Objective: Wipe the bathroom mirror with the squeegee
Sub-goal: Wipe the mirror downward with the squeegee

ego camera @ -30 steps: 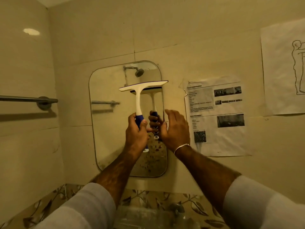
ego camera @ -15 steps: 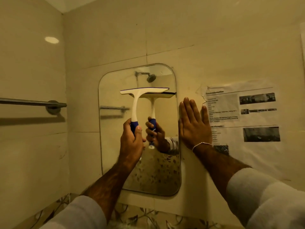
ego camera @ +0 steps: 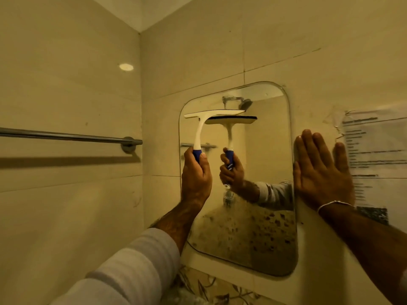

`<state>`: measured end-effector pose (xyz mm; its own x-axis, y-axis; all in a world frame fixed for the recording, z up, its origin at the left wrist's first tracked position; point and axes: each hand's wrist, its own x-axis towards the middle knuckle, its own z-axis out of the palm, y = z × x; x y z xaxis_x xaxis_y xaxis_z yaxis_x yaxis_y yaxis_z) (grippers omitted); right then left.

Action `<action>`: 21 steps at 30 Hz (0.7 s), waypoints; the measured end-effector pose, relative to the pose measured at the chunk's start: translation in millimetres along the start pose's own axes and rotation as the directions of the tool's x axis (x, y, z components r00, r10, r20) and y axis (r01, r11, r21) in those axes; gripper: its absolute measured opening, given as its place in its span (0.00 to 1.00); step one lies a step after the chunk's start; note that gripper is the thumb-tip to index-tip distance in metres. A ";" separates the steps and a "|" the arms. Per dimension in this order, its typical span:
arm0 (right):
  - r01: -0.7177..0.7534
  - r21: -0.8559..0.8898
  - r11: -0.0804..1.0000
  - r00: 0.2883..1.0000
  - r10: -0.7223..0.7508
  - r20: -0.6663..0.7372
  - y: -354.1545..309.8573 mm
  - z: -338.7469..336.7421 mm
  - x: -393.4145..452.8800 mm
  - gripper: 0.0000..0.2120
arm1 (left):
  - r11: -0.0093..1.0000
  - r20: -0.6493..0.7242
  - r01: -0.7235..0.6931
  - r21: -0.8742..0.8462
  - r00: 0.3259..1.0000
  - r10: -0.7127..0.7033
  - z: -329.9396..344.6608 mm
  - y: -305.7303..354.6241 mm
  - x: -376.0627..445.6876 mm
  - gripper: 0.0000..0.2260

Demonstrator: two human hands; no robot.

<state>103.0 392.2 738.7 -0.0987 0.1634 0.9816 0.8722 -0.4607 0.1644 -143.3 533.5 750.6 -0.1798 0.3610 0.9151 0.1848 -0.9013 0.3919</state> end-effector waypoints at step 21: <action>0.007 0.035 0.999 1.000 -0.007 -0.016 0.5 2.0 -1.7 0.32 | 0.987 -0.062 0.071 0.147 0.996 -0.063 -10.5 -33.8 94.5 0.15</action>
<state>104.5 393.4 736.9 -0.1122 0.1522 0.9820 0.8875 -0.4291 0.1680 -176.7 595.5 822.8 -0.2508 0.4011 0.8810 0.3117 -0.8282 0.4658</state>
